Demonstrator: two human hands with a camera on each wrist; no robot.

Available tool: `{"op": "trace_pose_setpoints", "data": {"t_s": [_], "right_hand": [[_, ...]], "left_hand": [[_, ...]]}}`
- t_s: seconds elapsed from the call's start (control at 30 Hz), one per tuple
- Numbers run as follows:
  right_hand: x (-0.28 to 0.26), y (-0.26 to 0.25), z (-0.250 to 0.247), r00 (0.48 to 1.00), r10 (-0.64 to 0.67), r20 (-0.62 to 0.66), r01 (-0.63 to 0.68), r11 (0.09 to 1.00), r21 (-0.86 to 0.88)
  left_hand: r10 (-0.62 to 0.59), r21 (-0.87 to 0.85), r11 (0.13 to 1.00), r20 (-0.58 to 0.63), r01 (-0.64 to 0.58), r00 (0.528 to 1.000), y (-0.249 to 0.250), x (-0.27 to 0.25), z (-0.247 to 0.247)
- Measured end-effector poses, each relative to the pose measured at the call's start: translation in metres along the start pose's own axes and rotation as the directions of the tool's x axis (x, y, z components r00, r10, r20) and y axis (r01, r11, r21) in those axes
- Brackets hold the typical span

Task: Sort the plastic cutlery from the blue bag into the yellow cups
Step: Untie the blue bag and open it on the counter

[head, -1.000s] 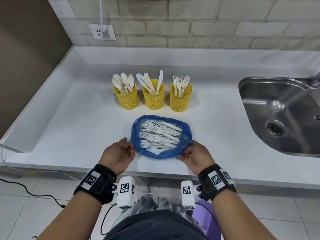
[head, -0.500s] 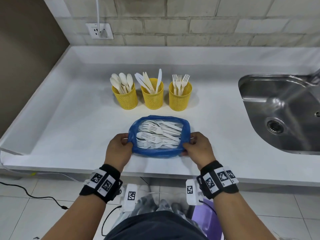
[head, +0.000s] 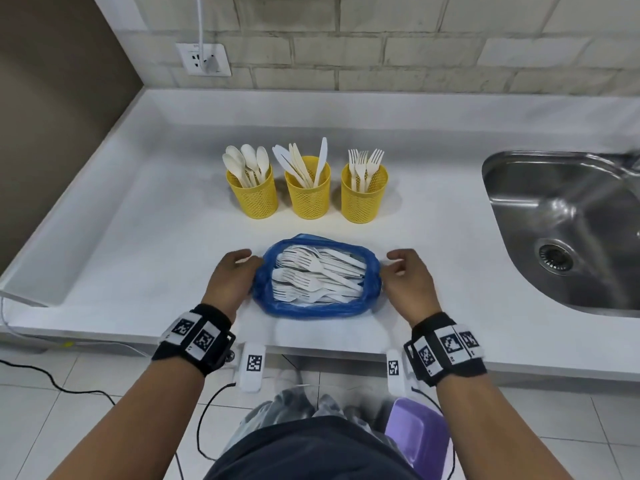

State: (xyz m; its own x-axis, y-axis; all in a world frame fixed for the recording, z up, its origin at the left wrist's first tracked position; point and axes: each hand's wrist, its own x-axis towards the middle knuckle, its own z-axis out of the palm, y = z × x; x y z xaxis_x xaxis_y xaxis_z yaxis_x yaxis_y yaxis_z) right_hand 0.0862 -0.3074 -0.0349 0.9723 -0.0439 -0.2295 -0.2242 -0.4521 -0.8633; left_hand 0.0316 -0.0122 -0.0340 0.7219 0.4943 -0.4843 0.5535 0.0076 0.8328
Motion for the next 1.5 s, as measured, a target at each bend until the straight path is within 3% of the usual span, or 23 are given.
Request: {"op": "trace_pose_setpoints", "data": {"t_s": [0.07,0.17,0.23,0.3,0.37,0.47,0.5,0.57,0.67,0.8,0.87,0.97,1.03,1.33,1.5], "right_hand": [[0.013,-0.009,0.004,0.993,-0.110,0.048,0.116,0.984,-0.139],[0.030,-0.016,0.019,0.972,-0.185,0.142,0.221,0.925,-0.310],[0.038,-0.016,0.028,0.961,-0.209,0.181,0.263,0.892,-0.368],[0.043,-0.016,0.030,0.957,-0.236,0.171,0.282,0.897,-0.339],[0.046,-0.013,0.030,0.971,-0.197,0.133,0.223,0.949,-0.223],[0.052,-0.003,0.034,0.994,0.027,0.102,-0.027,1.000,-0.006],[0.051,0.000,0.035,0.989,0.107,0.105,-0.113,0.992,0.058],[0.047,0.003,0.036,0.974,0.194,0.117,-0.205,0.975,0.088],[0.040,-0.002,0.031,0.988,0.095,0.123,-0.086,0.994,-0.070],[0.039,-0.012,0.026,0.985,-0.129,0.115,0.152,0.964,-0.216],[0.044,-0.018,0.027,0.972,-0.152,0.181,0.197,0.943,-0.267],[0.048,-0.028,0.032,0.942,-0.158,0.297,0.251,0.918,-0.308],[0.048,-0.031,0.038,0.918,-0.170,0.359,0.294,0.898,-0.326],[0.021,-0.022,0.039,0.923,-0.073,0.377,0.233,0.887,-0.399],[-0.008,-0.005,0.038,0.922,-0.030,0.385,0.178,0.918,-0.354]], "left_hand": [[0.076,0.179,0.981,0.010,-0.076,0.997,0.007,0.007,0.008],[0.273,0.514,0.816,0.060,-0.265,0.960,0.014,0.019,0.021],[0.363,0.595,0.735,0.061,-0.326,0.930,0.018,0.024,0.025],[0.363,0.563,0.759,0.051,-0.327,0.930,0.024,0.031,0.025],[0.278,0.440,0.856,0.052,-0.272,0.959,0.031,0.039,0.026],[0.002,0.070,0.997,0.096,-0.008,0.995,0.040,0.052,0.031],[-0.030,-0.012,0.999,0.103,0.031,0.994,0.043,0.055,0.033],[0.006,0.006,1.000,0.097,-0.006,0.995,0.052,0.058,0.034],[0.134,0.307,0.939,0.081,-0.153,0.988,0.057,0.056,0.023],[0.094,0.468,0.876,0.067,-0.115,0.993,0.037,0.018,-0.003],[0.018,0.465,0.884,0.086,-0.056,0.996,0.022,-0.008,-0.010],[-0.140,0.322,0.943,0.158,0.083,0.977,0.005,-0.032,-0.004],[-0.118,0.235,0.969,0.161,0.078,0.980,-0.001,-0.037,0.002],[0.129,0.288,0.948,0.052,-0.138,0.990,0.012,0.004,0.007],[0.188,0.323,0.922,0.105,-0.212,0.977,0.029,0.017,0.022]]}}
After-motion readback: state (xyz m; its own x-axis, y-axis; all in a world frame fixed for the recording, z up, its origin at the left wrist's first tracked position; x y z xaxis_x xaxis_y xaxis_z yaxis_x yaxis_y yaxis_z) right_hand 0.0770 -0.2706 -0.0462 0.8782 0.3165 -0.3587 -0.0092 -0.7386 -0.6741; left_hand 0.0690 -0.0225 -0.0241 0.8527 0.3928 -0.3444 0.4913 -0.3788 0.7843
